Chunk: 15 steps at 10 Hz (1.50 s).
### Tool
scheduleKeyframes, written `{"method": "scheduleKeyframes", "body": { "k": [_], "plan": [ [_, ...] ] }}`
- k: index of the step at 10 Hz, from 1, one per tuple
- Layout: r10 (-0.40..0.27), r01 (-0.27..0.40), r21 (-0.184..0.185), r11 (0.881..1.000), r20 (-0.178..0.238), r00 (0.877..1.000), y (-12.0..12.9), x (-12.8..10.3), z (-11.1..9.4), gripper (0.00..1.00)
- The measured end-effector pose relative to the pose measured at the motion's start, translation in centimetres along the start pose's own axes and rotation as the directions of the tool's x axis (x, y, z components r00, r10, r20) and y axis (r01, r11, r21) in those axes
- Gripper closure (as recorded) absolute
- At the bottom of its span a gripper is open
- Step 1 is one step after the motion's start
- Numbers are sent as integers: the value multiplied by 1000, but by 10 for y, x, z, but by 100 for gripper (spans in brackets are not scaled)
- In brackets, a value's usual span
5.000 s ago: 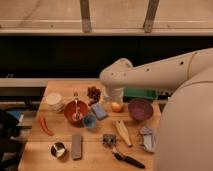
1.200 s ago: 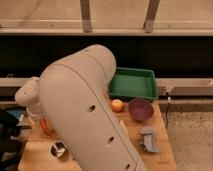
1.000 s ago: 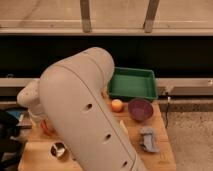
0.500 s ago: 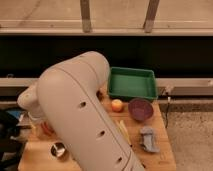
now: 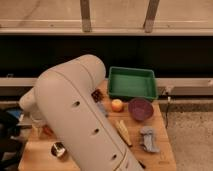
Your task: Place pepper in tray
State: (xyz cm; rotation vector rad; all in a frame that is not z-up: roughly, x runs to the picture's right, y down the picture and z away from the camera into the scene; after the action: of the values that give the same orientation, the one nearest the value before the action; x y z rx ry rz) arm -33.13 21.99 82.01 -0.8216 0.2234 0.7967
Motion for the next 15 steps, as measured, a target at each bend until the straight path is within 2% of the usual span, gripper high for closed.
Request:
{"method": "scheduleKeyframes", "body": {
  "k": [3,5,6,7,11,13,15],
  "plan": [
    [7,-7,4,1000,-8,1000,-5,3,-4,79],
    [3,-3,0,1000,-6,1000,-1,2,-3,96],
    [5,-5,-5,1000,1,1000,-1,4,-1,100],
    [17,-17,-9,1000,12,1000,-6,5,3,100],
    [14,-14,-5,1000,4,1000,-3,9,0,100],
    [22,-23,21,1000,52,998,-11,8,-18,100],
    [26,-33,59,998,115,993,-17,5,-56,100]
  ]
}}
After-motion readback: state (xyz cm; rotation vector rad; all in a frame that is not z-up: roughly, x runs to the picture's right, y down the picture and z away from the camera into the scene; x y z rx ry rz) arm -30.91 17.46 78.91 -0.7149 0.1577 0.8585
